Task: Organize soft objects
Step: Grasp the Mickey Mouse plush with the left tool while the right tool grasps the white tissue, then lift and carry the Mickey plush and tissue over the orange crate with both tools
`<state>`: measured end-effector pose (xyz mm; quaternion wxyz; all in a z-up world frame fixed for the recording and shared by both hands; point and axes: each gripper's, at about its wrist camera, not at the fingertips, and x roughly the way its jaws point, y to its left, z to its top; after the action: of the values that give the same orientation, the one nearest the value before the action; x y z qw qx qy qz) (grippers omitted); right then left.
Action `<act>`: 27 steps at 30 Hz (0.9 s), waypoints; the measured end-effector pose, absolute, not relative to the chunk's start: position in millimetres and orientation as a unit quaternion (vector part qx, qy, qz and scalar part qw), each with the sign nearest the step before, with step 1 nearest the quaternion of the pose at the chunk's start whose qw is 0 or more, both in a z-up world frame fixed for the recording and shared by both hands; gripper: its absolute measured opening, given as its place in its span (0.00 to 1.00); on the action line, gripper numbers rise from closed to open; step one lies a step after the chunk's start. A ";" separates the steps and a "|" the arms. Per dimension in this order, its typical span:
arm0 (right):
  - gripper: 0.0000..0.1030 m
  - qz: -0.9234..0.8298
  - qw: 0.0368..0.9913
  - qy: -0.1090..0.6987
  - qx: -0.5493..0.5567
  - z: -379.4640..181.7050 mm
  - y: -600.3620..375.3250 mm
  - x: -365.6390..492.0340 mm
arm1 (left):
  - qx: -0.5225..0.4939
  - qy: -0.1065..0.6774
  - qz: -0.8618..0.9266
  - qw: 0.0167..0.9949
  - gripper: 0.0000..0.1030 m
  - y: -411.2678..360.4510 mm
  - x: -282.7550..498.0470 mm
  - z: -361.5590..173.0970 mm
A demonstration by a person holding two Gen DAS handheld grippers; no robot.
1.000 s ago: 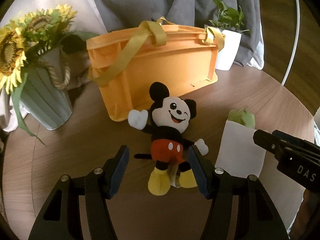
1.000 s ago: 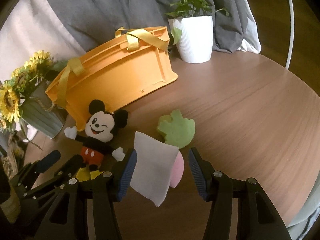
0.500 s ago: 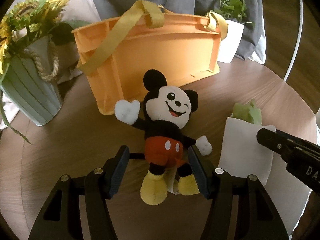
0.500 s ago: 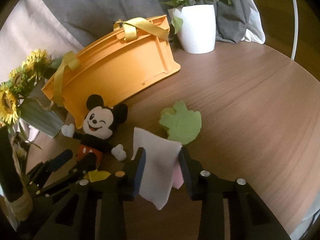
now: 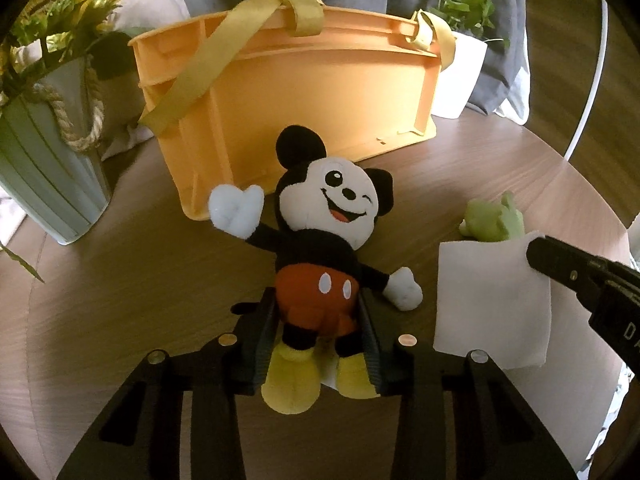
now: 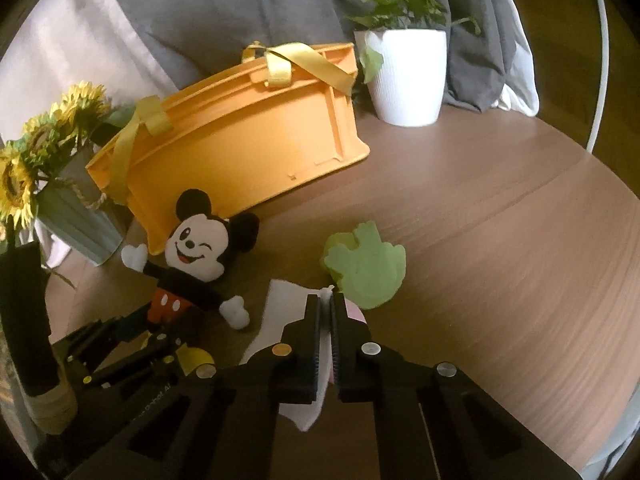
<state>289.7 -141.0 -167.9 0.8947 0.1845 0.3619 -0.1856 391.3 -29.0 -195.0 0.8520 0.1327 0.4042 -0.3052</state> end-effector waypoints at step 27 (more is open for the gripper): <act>0.05 -0.092 0.937 0.304 0.143 -114.8 -126.7 273.3 | 0.059 0.351 -0.223 0.908 0.35 13.5 341.5 -123.3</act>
<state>273.3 -126.7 -114.8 0.9373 0.1434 0.3038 -0.0922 341.5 13.5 -123.3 0.9076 0.0589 0.3508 -0.2230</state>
